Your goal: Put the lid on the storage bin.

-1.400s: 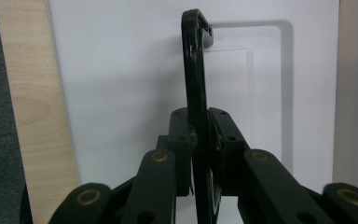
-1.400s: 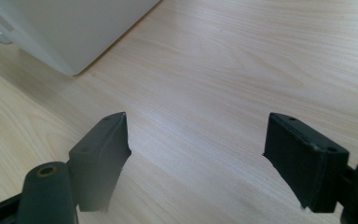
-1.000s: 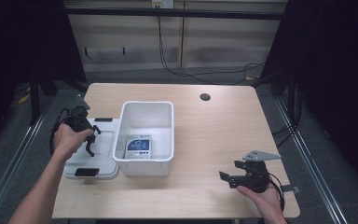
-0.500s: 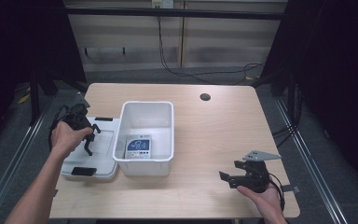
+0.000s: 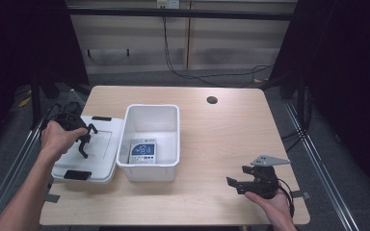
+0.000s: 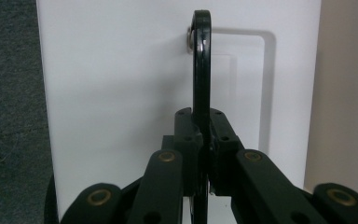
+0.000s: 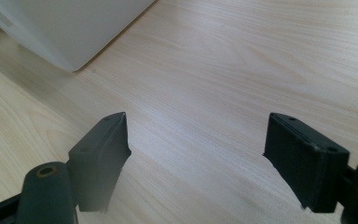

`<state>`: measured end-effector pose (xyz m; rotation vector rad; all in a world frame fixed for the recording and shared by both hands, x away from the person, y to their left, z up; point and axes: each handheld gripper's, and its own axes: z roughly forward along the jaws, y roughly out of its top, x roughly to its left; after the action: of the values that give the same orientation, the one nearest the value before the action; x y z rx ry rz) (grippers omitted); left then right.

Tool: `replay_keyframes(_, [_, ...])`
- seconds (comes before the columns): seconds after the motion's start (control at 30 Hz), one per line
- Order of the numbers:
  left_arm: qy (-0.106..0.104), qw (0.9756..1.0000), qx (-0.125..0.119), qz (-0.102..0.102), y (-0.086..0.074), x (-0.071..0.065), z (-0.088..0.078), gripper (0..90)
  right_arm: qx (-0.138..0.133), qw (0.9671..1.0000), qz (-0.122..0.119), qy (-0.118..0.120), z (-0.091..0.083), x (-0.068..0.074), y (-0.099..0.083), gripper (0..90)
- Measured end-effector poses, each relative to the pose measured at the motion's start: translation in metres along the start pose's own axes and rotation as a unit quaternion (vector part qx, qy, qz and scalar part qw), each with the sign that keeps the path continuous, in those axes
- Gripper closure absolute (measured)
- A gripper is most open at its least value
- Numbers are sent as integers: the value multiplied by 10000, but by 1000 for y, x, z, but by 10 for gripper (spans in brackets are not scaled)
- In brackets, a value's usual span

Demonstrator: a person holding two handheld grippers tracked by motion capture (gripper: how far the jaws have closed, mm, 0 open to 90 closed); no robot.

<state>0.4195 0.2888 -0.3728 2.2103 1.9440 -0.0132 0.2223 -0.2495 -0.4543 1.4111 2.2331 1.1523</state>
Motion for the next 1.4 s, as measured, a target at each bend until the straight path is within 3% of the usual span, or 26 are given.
replay_keyframes(0.47, [6, 10000, 1, 80, -3, 1, -18, 847, 8, 10000, -7, -4, 0, 0, 0, 210])
replay_keyframes(0.8, [174, 9996, 62, 204, -5, 0, -27, 848, 19, 10000, -37, -4, 1, 1, 0, 203])
replay_keyframes(1.4, [137, 9992, -104, 363, -6, -7, -56, 847, -25, 10000, -73, 29, 0, 2, 1, 154])
